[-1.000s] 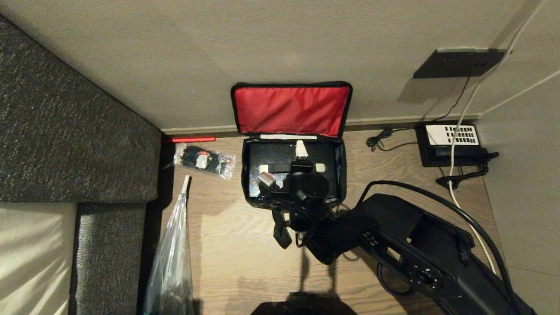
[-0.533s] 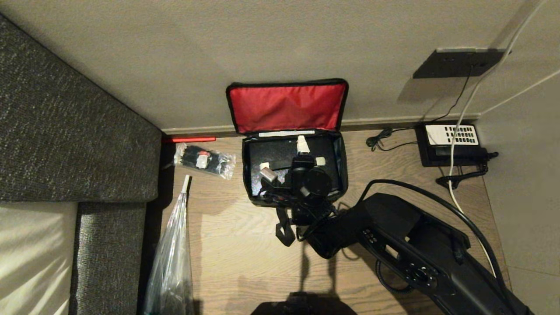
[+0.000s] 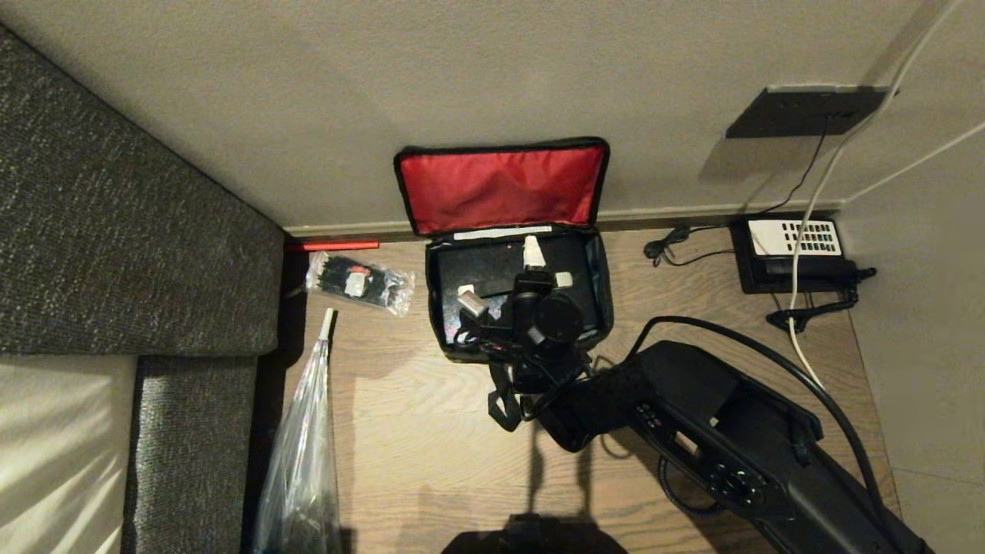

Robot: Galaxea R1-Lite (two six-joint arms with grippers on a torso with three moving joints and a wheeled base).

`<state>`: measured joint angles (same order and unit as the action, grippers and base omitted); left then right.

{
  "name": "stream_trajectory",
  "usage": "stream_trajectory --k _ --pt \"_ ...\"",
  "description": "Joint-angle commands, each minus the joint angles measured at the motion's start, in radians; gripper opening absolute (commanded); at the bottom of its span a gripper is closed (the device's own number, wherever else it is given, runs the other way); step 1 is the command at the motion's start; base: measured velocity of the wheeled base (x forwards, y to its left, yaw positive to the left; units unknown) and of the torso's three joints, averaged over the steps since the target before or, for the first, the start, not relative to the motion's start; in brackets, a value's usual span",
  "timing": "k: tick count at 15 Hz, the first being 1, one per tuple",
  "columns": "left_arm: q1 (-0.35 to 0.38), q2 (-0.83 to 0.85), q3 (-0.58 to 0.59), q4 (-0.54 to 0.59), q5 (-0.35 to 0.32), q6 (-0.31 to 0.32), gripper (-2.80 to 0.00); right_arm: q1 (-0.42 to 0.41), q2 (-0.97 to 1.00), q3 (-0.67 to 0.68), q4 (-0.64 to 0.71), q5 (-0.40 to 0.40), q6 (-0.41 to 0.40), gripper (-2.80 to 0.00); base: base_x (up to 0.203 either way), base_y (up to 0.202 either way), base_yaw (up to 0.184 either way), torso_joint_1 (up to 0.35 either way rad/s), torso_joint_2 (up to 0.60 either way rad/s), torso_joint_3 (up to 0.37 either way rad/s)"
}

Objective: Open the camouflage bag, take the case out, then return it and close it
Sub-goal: Grip the handle

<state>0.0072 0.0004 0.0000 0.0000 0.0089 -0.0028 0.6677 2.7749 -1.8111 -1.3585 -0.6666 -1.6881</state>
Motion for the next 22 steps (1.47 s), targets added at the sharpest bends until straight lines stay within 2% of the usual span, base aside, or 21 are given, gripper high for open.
stream_trajectory --k 1,3,4,12,18,22 --pt "0.000 0.000 0.002 0.000 0.001 0.000 -2.80 0.001 0.013 -0.003 -0.007 -0.004 -0.010 0.00 0.000 0.000 0.000 0.000 0.00 0.000" --pt "0.000 0.001 0.002 0.000 0.000 0.000 -2.80 0.001 0.017 -0.007 -0.002 -0.004 -0.010 0.00 0.000 0.000 0.000 0.000 0.00 0.000" --pt "0.000 0.001 0.002 0.000 0.000 0.000 -2.80 0.001 0.020 -0.008 0.004 -0.008 -0.010 -2.80 0.000 0.000 0.000 0.000 0.00 0.000" --pt "0.000 0.003 0.002 0.000 0.000 0.000 -2.80 0.004 0.035 -0.006 -0.010 -0.019 0.013 -2.80 0.000 0.000 0.000 0.000 0.00 0.000" --pt "0.000 0.004 0.002 0.000 0.000 0.000 -2.80 0.055 0.004 0.019 -0.055 -0.079 0.031 -2.80 0.000 0.000 0.000 0.000 0.00 0.000" --pt "0.000 0.007 0.002 0.000 0.000 0.000 -2.80 0.090 -0.052 0.048 -0.055 -0.088 0.031 -2.80 0.000 0.000 0.000 0.000 0.00 0.000"
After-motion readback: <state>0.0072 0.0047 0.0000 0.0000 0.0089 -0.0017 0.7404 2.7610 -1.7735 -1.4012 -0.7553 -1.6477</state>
